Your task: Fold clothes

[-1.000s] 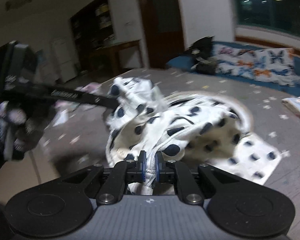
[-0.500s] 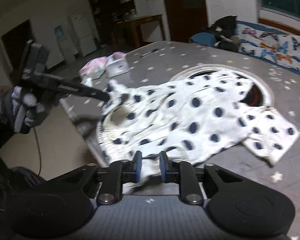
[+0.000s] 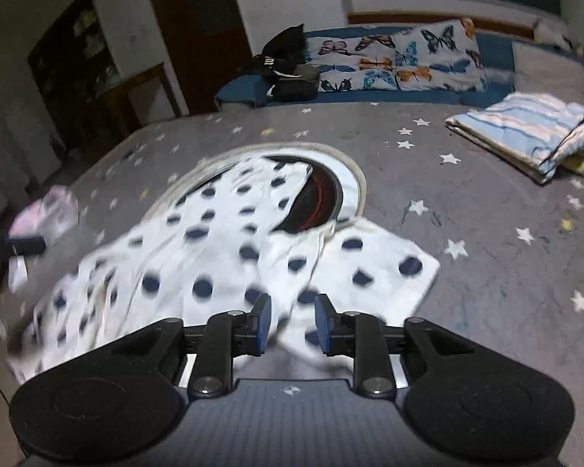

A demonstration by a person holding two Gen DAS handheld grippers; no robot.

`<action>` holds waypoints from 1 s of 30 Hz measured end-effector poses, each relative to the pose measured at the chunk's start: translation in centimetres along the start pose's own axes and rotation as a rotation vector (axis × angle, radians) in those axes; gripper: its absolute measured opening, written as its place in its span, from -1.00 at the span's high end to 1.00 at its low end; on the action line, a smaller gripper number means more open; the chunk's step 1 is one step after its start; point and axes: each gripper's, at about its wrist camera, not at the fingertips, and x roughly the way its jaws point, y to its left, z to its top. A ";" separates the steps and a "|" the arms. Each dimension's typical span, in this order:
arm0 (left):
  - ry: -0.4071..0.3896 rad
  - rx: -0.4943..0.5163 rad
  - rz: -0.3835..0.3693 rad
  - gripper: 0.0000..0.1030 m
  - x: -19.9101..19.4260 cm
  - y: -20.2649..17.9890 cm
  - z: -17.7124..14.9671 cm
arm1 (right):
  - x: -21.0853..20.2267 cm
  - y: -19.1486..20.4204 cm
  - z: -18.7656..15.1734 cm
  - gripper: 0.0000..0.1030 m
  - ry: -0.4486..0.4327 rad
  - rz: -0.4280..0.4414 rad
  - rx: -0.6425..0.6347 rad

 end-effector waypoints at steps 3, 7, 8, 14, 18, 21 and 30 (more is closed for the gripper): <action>0.015 0.019 -0.008 0.16 2.6 -0.7 1.2 | 2.5 -0.4 1.7 0.41 0.013 0.004 0.036; 0.035 0.045 -0.018 0.14 6.1 -1.6 2.7 | 6.0 -0.7 3.3 0.41 0.046 -0.017 0.070; 0.040 0.052 -0.021 0.14 6.9 -1.8 3.1 | 6.7 -0.9 3.6 0.41 0.057 -0.019 0.081; 0.069 0.092 -0.034 0.10 12.1 -3.1 5.3 | 10.1 -1.3 4.3 0.44 0.116 -0.043 0.125; 0.074 0.127 -0.018 -0.02 15.0 -3.7 6.0 | 10.3 -0.6 4.8 0.88 0.108 -0.047 0.097; 0.077 0.154 -0.005 -0.04 17.3 -4.2 6.6 | 10.1 0.1 5.3 0.94 0.090 -0.040 0.064; 0.098 0.170 0.012 -0.01 21.8 -4.8 7.3 | 1.6 2.1 7.8 0.95 -0.182 0.079 -0.055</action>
